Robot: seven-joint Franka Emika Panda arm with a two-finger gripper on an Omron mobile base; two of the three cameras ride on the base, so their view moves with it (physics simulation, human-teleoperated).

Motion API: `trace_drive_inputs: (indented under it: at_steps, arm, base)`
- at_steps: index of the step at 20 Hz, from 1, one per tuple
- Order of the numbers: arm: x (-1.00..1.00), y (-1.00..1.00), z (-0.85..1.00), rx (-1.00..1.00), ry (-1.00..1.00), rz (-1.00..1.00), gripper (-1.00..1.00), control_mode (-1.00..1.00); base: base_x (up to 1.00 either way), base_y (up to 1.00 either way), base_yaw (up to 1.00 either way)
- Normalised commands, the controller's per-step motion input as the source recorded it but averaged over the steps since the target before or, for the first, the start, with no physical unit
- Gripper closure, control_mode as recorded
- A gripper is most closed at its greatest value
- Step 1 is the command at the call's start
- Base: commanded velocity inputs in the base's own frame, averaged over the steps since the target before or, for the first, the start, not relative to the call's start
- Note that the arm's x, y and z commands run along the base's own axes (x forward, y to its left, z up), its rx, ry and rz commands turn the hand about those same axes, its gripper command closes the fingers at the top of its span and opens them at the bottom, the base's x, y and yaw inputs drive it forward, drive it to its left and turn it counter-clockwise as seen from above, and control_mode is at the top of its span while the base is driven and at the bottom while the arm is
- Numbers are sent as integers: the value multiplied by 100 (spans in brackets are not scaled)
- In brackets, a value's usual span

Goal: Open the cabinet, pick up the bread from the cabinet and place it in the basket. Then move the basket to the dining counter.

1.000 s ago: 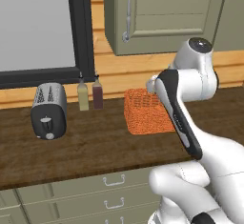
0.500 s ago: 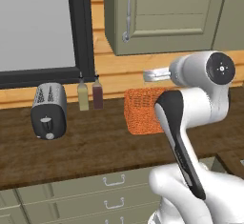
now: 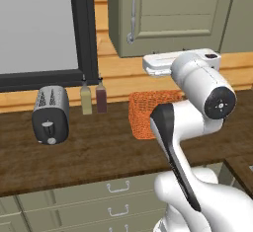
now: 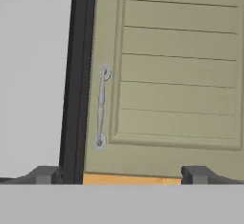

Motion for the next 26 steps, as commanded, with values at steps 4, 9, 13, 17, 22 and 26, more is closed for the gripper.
trace_drive_inputs:
  at_steps: [4,9,13,17,22,26]
  arm:
    - [1,1,17,6,-15,0,-100,-100]
    - [49,6,13,2,0,1,-100,-100]
    - [54,23,24,5,0,6,-100,-100]
    - [58,41,11,0,0,0,-100,-100]
    - [54,9,1,0,0,0,-100,-100]
    - [66,0,0,4,0,1,-100,-100]
  base:
    - [0,0,0]
    - [0,0,0]
    - [0,0,0]
    - [0,0,0]
    - [0,0,0]
    - [0,0,0]
